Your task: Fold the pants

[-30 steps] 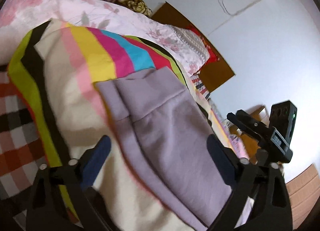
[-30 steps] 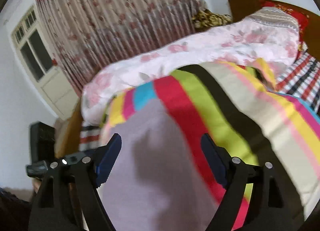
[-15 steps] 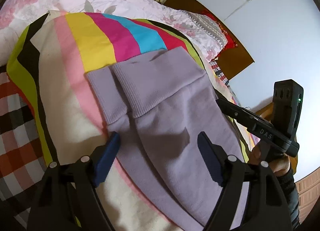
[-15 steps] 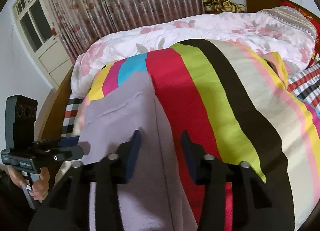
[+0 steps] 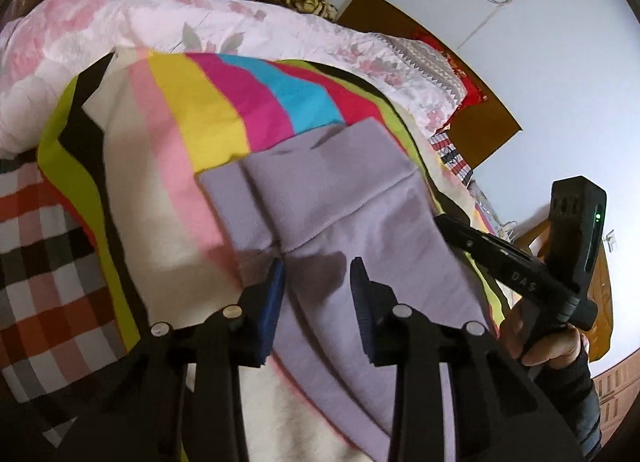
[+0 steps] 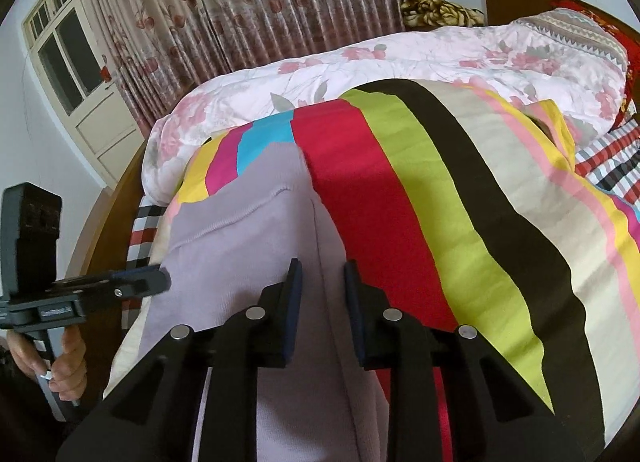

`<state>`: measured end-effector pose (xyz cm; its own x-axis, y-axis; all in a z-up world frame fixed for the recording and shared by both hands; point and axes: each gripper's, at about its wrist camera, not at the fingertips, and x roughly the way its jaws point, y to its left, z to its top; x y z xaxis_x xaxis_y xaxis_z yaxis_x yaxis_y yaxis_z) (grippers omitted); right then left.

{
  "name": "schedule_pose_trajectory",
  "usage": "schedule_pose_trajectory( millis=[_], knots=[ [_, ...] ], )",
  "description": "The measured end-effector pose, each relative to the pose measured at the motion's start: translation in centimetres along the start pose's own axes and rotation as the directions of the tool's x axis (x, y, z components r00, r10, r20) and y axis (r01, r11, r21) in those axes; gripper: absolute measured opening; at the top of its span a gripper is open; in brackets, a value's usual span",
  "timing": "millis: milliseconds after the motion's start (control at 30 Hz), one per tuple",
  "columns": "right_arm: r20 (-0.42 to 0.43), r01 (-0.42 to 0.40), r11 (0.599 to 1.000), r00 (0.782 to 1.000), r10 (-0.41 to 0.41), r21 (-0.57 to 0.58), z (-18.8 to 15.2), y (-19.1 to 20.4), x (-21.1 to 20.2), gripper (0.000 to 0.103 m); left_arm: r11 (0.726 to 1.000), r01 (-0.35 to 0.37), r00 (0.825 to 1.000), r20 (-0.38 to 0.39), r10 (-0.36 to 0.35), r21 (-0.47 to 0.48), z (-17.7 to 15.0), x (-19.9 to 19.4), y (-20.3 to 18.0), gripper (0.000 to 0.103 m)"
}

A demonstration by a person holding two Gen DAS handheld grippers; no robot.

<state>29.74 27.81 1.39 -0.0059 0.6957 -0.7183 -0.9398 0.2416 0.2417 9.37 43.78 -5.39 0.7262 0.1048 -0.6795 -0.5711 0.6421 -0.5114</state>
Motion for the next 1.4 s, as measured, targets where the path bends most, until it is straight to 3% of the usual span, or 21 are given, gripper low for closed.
schedule_pose_trajectory(
  millis=[100,167,233,433,500,567,633,667,700,733,767,800,833,867,967,1100,1133,1200,1267,1367,1400],
  knots=[
    [-0.001,0.009,1.0,1.0,-0.009,0.001,0.0,0.1,0.0,0.024,1.0,0.014,0.999,-0.035,-0.014,-0.007,0.2,1.7,0.3,0.033],
    [0.005,0.021,1.0,1.0,-0.021,-0.003,0.1,0.1,0.0,0.02,1.0,0.029,0.999,-0.024,-0.03,-0.009,0.1,2.2,0.5,0.023],
    [0.027,0.035,0.999,0.999,-0.035,-0.008,0.1,0.3,-0.5,0.011,0.998,0.059,0.998,0.015,-0.059,0.0,0.0,1.3,0.4,0.008],
    [0.181,-0.013,0.997,0.983,0.027,-0.075,3.2,3.6,-6.3,0.009,0.994,0.077,0.978,0.19,-0.089,0.072,0.0,-5.9,-1.2,0.008],
    [0.158,0.014,0.994,0.987,0.003,-0.105,3.9,4.4,-5.3,0.007,0.995,0.027,0.988,0.15,-0.042,0.101,0.1,-4.9,-1.0,0.008],
    [0.06,0.085,0.99,0.995,-0.078,-0.114,3.6,3.8,-1.9,0.006,0.997,-0.011,0.997,0.071,0.005,0.08,-0.2,-2.0,0.1,0.008],
    [-0.066,0.122,0.989,0.99,-0.127,-0.079,1.8,2.0,2.0,0.006,0.999,-0.017,1.0,-0.019,0.018,0.044,-1.0,0.9,1.7,0.014],
    [-0.074,0.102,0.993,0.992,-0.106,-0.056,1.1,1.4,2.5,0.007,0.998,-0.016,1.0,0.002,0.016,0.054,-1.2,0.7,1.7,0.016],
    [-0.032,0.071,0.997,0.997,-0.071,-0.008,0.6,0.7,1.9,0.008,0.997,-0.034,0.999,0.012,0.033,0.076,-1.2,0.1,1.3,0.027],
    [-0.026,0.063,0.998,0.998,-0.063,0.015,0.5,0.4,1.6,0.011,0.995,-0.052,0.998,0.023,0.05,0.084,-1.1,-0.3,1.2,0.063],
    [-0.025,0.067,0.997,0.998,-0.066,0.039,0.5,0.0,1.0,0.025,0.994,-0.068,0.997,0.049,0.064,0.084,-0.9,-0.8,1.1,0.085],
    [-0.022,0.105,0.993,0.994,-0.104,0.049,0.6,-0.2,0.1,0.036,0.995,-0.072,0.992,0.107,0.063,0.076,-0.8,-1.9,1.2,0.094],
    [-0.003,0.132,0.99,0.991,-0.132,0.043,0.7,-0.1,-1.0,0.057,0.995,-0.061,0.99,0.134,0.05,0.078,-0.6,-2.6,1.2,0.094],
    [0.036,0.148,0.989,0.988,-0.148,0.022,0.7,0.5,-2.4,0.064,0.995,-0.045,0.989,0.147,0.031,0.091,-0.3,-3.2,0.8,0.094],
    [0.095,0.161,0.985,0.983,-0.155,-0.065,0.6,2.6,-4.8,0.064,0.99,-0.025,0.985,0.173,0.0,0.139,0.5,-3.8,-0.7,0.094],
    [0.004,0.042,0.983,0.999,-0.042,-0.177,-0.8,6.1,-3.3,0.057,0.98,0.008,0.99,0.135,-0.035,0.197,1.5,-1.3,-2.6,0.094],
    [-0.045,0.051,0.979,0.997,-0.061,-0.199,-1.5,6.2,-2.0,0.055,0.976,0.001,0.995,0.097,-0.023,0.218,1.7,0.2,-3.1,0.094],
    [-0.103,0.118,0.975,0.985,-0.139,-0.188,-2.4,4.8,0.1,0.054,0.951,-0.132,0.991,0.013,0.134,0.278,2.1,3.8,-3.6,0.094],
    [-0.052,0.103,0.99,0.993,-0.109,-0.1,-2.7,3.4,-0.8,0.048,0.937,-0.184,0.982,0.024,0.185,0.296,2.1,4.7,-3.6,0.095],
    [0.014,0.307,0.95,0.952,-0.307,-0.046,-2.8,4.1,-4.8,0.055,0.918,-0.284,0.959,0.079,0.272,0.278,2.0,2.5,-4.9,0.093],
    [0.03,0.301,0.952,0.953,-0.3,-0.053,-3.1,4.7,-5.8,0.055,0.924,-0.263,0.963,0.131,0.235,0.278,1.6,0.8,-5.6,0.093]
  ],
)
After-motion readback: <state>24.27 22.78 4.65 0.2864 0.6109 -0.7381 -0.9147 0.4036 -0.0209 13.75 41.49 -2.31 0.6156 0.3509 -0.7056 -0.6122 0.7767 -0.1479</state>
